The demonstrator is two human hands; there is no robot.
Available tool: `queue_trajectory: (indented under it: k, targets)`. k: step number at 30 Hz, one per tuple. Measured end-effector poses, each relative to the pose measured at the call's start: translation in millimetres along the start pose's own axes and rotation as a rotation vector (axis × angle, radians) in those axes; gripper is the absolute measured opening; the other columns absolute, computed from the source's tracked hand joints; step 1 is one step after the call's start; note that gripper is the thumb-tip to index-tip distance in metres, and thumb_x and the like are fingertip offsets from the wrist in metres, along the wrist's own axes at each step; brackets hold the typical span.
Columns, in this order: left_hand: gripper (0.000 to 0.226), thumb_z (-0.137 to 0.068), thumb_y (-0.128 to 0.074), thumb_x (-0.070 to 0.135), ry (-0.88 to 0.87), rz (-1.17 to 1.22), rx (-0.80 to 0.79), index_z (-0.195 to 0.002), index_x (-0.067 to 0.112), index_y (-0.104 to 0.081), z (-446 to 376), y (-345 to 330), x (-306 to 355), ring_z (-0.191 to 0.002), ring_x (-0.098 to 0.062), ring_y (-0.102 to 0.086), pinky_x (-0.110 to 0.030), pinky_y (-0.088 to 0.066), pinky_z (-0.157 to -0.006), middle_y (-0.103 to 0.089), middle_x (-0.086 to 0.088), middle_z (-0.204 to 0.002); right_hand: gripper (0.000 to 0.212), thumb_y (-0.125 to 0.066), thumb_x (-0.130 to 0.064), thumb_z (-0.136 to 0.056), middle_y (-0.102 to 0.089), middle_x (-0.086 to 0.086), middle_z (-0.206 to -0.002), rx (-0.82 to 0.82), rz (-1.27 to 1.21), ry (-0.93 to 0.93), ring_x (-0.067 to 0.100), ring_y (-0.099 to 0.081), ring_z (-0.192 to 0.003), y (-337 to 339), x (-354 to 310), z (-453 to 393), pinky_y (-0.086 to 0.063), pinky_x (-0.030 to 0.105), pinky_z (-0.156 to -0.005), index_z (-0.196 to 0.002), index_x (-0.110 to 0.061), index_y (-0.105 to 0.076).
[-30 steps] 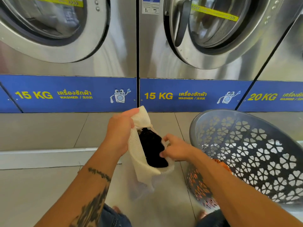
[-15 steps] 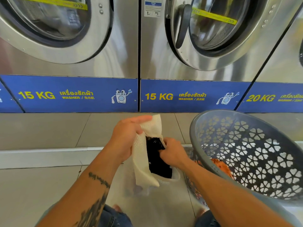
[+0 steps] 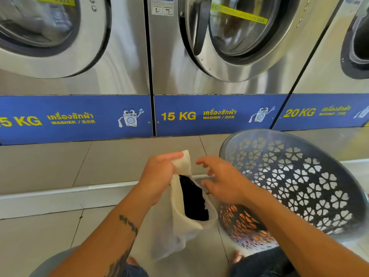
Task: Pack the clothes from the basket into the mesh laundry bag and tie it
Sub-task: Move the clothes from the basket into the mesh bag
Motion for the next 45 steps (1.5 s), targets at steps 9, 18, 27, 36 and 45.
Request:
queue_trajectory:
  k: [9, 18, 27, 36, 45]
  targets:
    - [0.059, -0.079, -0.044, -0.011, 0.006, -0.074, -0.002, -0.102, 0.032, -0.077, -9, -29, -3, -0.105, -0.032, -0.058, -0.034, -0.05, -0.076, -0.061, -0.009, -0.126, 0.043, -0.068, -0.025, -0.093, -0.062, 0.01, -0.125, -0.284, -0.182, -0.546, 0.034, -0.063, -0.113, 75, 132, 11, -0.058, 0.045, -0.09, -0.132, -0.029, -0.052]
    - [0.057, -0.086, -0.042, -0.008, 0.032, -0.217, -0.018, -0.115, 0.029, -0.073, -40, -67, -10, -0.098, -0.025, -0.057, -0.033, -0.051, -0.074, -0.058, -0.003, -0.124, 0.067, -0.065, -0.029, -0.087, -0.057, 0.011, -0.145, -0.781, -0.813, -0.518, 0.041, -0.056, -0.129, -12, 147, 26, -0.047, 0.055, -0.107, -0.148, -0.041, -0.04]
    - [0.055, -0.084, -0.045, -0.006, 0.034, -0.293, 0.027, -0.111, 0.034, -0.073, -61, -63, -12, -0.095, -0.013, -0.054, -0.023, -0.043, -0.069, -0.061, 0.006, -0.122, 0.068, -0.066, -0.018, -0.09, -0.054, 0.007, -0.146, -0.592, -0.069, -0.439, 0.025, -0.06, -0.12, -32, 218, -53, -0.053, 0.04, -0.097, -0.15, -0.034, -0.039]
    - [0.052, -0.092, -0.05, 0.005, -0.031, -0.515, -0.068, -0.108, 0.051, -0.069, -62, -57, -31, -0.039, -0.011, -0.045, -0.016, -0.036, -0.042, -0.069, 0.009, -0.064, 0.126, -0.085, -0.042, -0.07, 0.016, 0.008, -0.167, -0.809, 0.587, -0.51, 0.051, 0.01, -0.151, -151, 312, -44, -0.024, 0.08, -0.107, -0.154, -0.048, 0.009]
    - [0.042, -0.095, -0.052, 0.018, -0.061, -0.624, -0.088, -0.115, 0.052, -0.065, -62, -42, -39, -0.037, -0.004, -0.048, -0.012, -0.033, -0.036, -0.064, 0.014, -0.062, 0.095, -0.068, -0.045, -0.086, -0.023, 0.019, -0.158, -0.706, 0.83, -0.303, 0.048, -0.035, -0.133, -192, 333, -14, -0.052, 0.047, -0.089, -0.154, -0.041, -0.003]
Point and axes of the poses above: each hand's wrist, its own z-axis away from the middle knuckle, its own y-axis out of the back of the hand, x = y × z, the point moved 3 cm from there along -z, towards the middle knuckle
